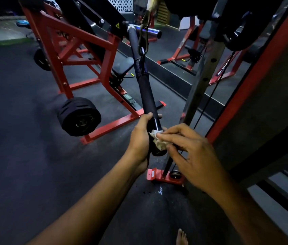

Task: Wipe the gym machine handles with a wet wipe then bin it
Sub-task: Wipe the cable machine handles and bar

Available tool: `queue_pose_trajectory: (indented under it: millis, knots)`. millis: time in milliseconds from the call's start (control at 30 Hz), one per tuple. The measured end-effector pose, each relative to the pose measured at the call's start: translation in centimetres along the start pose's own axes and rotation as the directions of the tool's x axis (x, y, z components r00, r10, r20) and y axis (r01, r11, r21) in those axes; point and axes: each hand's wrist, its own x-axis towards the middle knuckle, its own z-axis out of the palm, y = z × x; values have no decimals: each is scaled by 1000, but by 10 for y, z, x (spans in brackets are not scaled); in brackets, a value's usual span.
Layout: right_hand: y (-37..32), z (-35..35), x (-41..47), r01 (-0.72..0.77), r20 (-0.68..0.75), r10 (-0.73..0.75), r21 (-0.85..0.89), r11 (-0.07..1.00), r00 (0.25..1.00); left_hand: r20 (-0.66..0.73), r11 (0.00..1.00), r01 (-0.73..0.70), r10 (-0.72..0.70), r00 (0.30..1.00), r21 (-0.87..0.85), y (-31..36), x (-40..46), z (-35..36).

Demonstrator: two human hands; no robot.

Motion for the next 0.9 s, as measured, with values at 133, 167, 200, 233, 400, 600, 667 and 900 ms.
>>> queue_pose_trajectory:
  millis: [133,167,200,233,400,600,667,900]
  knots:
    - [3,6,4,-5,0,5,-61,998,1000,-88,1000,16,-17,996,-7,8,11,8]
    - [4,6,4,-14,9,14,-61,998,1000,-103,1000,10,-10,995,-1,8,12,8]
    - [5,5,4,-18,18,19,-58,998,1000,-109,1000,8,-8,994,-1,8,13,8]
    - [6,5,5,-19,22,21,-57,998,1000,-111,1000,6,-7,994,-6,7,14,7]
    - [0,8,31,-54,-82,44,-129,990,996,-89,996,-13,5,996,-87,-1,21,4]
    - [-4,12,5,47,55,-40,-147,988,998,-166,991,-96,80,983,-94,2,26,-1]
    - [5,10,13,-15,-33,11,-122,992,999,-144,988,-132,120,982,-79,-3,24,2]
    - [1,13,3,84,56,-76,-158,984,996,-139,984,-58,35,990,-169,-3,29,-4]
